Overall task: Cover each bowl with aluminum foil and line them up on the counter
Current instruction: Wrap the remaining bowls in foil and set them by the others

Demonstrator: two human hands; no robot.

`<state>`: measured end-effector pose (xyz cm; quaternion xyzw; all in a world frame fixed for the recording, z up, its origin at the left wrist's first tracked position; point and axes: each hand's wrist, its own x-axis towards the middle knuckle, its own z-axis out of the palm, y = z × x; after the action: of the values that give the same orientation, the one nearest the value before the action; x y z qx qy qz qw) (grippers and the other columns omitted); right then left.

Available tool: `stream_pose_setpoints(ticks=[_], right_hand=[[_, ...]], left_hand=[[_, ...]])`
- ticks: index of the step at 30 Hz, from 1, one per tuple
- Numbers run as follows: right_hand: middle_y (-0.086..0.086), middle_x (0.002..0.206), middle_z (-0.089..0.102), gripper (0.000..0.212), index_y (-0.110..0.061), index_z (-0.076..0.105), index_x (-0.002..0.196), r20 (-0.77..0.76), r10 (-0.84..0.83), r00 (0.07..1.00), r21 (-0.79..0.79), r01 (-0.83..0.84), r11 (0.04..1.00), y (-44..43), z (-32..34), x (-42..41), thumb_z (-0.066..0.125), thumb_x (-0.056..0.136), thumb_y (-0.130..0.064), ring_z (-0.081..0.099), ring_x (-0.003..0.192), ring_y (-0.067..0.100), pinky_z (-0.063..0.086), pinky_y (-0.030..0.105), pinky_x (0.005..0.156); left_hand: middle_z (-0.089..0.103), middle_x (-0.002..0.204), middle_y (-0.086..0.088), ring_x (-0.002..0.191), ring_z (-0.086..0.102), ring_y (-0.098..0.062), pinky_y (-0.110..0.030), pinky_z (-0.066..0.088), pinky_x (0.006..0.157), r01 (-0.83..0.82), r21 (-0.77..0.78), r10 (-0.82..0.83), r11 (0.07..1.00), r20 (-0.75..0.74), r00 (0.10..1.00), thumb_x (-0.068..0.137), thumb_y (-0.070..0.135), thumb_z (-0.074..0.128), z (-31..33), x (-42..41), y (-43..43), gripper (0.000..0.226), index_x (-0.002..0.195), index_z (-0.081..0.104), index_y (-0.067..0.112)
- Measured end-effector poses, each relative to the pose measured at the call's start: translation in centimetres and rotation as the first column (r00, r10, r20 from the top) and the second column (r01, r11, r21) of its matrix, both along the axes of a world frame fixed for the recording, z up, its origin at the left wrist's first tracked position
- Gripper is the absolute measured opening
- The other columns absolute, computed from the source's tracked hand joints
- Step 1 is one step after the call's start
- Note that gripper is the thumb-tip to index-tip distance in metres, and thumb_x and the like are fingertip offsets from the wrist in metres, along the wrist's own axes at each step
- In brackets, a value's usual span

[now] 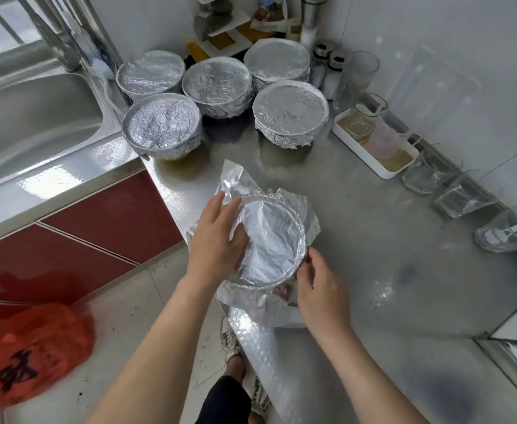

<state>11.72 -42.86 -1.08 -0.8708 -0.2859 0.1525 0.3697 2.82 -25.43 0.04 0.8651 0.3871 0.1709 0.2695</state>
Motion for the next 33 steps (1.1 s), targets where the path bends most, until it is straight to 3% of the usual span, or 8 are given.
stream_pose_setpoints(ticks=[3,6,9,12,19,24,29,33], right_hand=[[0.010,0.097,0.071,0.029,-0.016,0.060,0.120,0.138,0.046,0.989,-0.169,-0.023,0.985,-0.7,0.7,0.5,0.043,0.098,-0.022,0.062,0.089,0.036,0.044,0.039,0.071],[0.013,0.127,0.062,0.039,-0.009,0.054,0.133,0.067,-0.023,0.997,-0.108,0.030,0.994,0.1,1.5,4.0,0.048,0.094,-0.007,0.056,0.115,0.034,0.038,0.033,0.094],[0.010,0.149,0.040,0.056,-0.009,0.041,0.143,0.032,0.177,0.984,-0.033,-0.176,0.984,2.5,1.7,7.8,0.044,0.089,0.006,0.035,0.138,0.025,0.017,0.015,0.108],[0.007,0.156,0.027,0.071,-0.014,0.036,0.146,0.052,0.383,0.922,-0.073,-0.379,0.922,4.7,0.6,9.8,0.041,0.081,0.013,0.023,0.144,0.024,0.011,0.020,0.114],[0.005,0.134,0.057,0.059,-0.009,0.055,0.133,-0.005,0.336,0.942,0.001,-0.336,0.942,5.0,-0.1,8.6,0.051,0.077,0.010,0.047,0.127,0.021,0.025,0.013,0.104],[0.000,0.111,0.069,0.038,-0.016,0.065,0.120,0.002,0.298,0.955,0.129,-0.295,0.947,3.9,-1.4,6.2,0.055,0.085,-0.003,0.062,0.104,0.020,0.049,0.032,0.090],[-0.008,0.066,0.062,0.017,-0.016,0.071,0.094,-0.034,0.160,0.986,0.176,-0.152,0.973,4.3,-1.9,4.4,0.057,0.089,-0.008,0.053,0.059,0.002,0.041,0.023,0.057],[-0.014,0.059,0.061,0.022,-0.018,0.069,0.085,-0.232,0.078,0.970,0.261,-0.015,0.965,4.6,-2.1,3.6,0.053,0.092,-0.006,0.048,0.053,-0.004,0.039,0.019,0.056]], left_hand=[[0.041,0.148,-0.020,0.136,0.038,-0.040,-0.057,0.038,0.105,0.033,0.118,-0.019,0.992,-0.112,0.994,0.087,0.020,0.054,1.1,0.7,-0.5,0.049,0.135,0.054,0.010],[0.042,0.148,-0.019,0.136,0.040,-0.036,-0.050,0.038,0.109,0.081,0.154,-0.056,0.985,-0.161,0.985,0.094,0.038,0.046,1.7,2.3,-5.2,0.053,0.137,0.051,0.008],[0.037,0.152,-0.017,0.140,0.035,-0.033,-0.047,0.036,0.111,0.152,0.136,-0.118,0.979,-0.233,0.965,0.092,0.045,0.033,0.5,3.8,-9.4,0.067,0.144,0.042,0.003],[0.041,0.150,-0.016,0.138,0.040,-0.031,-0.047,0.040,0.108,0.180,0.143,-0.132,0.973,-0.291,0.948,0.087,0.036,0.035,-0.5,4.1,-9.9,0.066,0.144,0.042,0.002],[0.043,0.150,-0.010,0.140,0.038,-0.027,-0.044,0.031,0.113,0.378,0.187,-0.317,0.907,-0.288,0.904,0.088,0.036,0.033,-0.6,2.2,-7.3,0.064,0.143,0.046,0.007],[0.048,0.146,-0.010,0.136,0.043,-0.028,-0.044,0.034,0.110,0.386,0.245,-0.309,0.890,-0.300,0.903,0.087,0.041,0.040,-0.5,0.9,-5.6,0.059,0.139,0.052,0.015],[0.056,0.139,-0.006,0.131,0.050,-0.025,-0.043,0.045,0.105,0.381,0.303,-0.330,0.874,-0.209,0.921,0.091,0.037,0.043,-1.2,0.8,-5.4,0.050,0.133,0.059,0.014],[0.057,0.138,-0.006,0.130,0.051,-0.024,-0.042,0.044,0.106,0.383,0.311,-0.333,0.870,-0.201,0.921,0.089,0.035,0.045,-1.4,0.8,-5.2,0.050,0.131,0.061,0.014]])
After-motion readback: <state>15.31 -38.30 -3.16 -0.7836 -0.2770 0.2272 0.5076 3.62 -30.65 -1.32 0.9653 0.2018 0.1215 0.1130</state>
